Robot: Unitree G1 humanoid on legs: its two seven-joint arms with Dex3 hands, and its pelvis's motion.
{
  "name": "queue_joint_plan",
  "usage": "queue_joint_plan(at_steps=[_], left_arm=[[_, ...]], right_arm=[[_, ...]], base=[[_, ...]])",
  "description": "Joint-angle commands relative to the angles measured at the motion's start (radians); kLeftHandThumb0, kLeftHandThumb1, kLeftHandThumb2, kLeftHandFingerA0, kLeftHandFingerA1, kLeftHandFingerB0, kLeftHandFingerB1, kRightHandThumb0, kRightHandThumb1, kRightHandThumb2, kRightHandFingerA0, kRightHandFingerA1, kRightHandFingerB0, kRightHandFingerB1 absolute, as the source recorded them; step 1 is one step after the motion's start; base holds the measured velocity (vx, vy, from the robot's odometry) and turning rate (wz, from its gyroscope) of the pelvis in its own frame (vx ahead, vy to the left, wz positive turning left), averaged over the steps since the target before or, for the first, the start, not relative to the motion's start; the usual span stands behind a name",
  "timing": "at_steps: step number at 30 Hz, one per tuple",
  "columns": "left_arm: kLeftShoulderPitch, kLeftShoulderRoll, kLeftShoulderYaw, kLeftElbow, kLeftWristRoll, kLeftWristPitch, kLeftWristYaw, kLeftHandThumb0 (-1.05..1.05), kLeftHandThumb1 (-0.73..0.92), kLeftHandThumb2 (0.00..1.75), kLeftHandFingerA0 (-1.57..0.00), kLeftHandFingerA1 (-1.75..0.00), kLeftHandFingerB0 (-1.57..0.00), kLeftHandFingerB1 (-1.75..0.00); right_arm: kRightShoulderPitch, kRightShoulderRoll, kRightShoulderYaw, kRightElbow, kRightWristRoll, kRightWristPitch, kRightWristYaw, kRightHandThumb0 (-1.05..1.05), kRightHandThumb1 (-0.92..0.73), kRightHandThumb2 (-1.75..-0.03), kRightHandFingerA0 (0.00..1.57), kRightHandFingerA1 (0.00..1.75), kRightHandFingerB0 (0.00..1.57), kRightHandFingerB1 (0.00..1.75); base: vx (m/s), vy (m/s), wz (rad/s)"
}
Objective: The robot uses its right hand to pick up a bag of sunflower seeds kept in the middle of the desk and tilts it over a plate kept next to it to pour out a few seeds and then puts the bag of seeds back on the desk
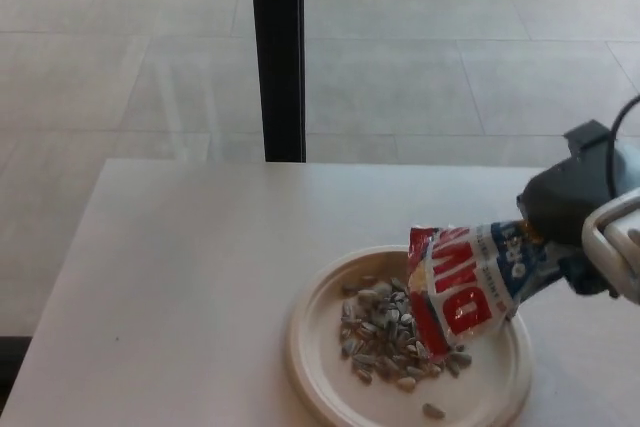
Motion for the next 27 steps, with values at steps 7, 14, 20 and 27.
queue_joint_plan(at_steps=[7, 14, 20, 27], left_arm=[[0.013, 0.006, -0.002, 0.022, -0.004, -0.011, -0.005, -0.87, 0.69, 1.21, -0.42, -0.73, -0.27, -0.62], [0.017, 0.008, 0.0, 0.026, -0.007, -0.009, -0.009, -0.86, 0.83, 0.81, -0.39, -0.72, -0.29, -0.6], [0.018, 0.009, -0.012, 0.029, 0.007, -0.019, -0.001, -0.83, 0.88, 0.78, -0.41, -0.72, -0.31, -0.6], [0.013, 0.008, -0.016, 0.034, 0.009, -0.012, 0.013, -0.82, 0.9, 0.78, -0.41, -0.71, -0.32, -0.59]], right_arm=[[0.203, 0.015, -0.189, 0.048, 0.122, 0.069, -0.206, -0.41, -0.72, -0.79, 0.86, 1.56, 0.7, 0.78], [0.285, 0.048, -0.285, 0.107, 0.217, 0.063, -0.337, -0.39, -0.7, -0.82, 0.92, 1.72, 0.73, 1.39], [0.354, 0.181, -0.373, 0.079, 0.332, 0.088, -0.421, -0.38, -0.62, -0.93, 0.93, 1.74, 0.73, 1.56], [0.415, 0.299, -0.387, 0.063, 0.402, 0.037, -0.535, -0.34, -0.52, -1.06, 0.92, 1.75, 0.76, 1.48]], base=[[0.0, 0.0, 0.0], [0.0, 0.0, 0.0], [0.0, 0.0, 0.0], [0.0, 0.0, 0.0]])
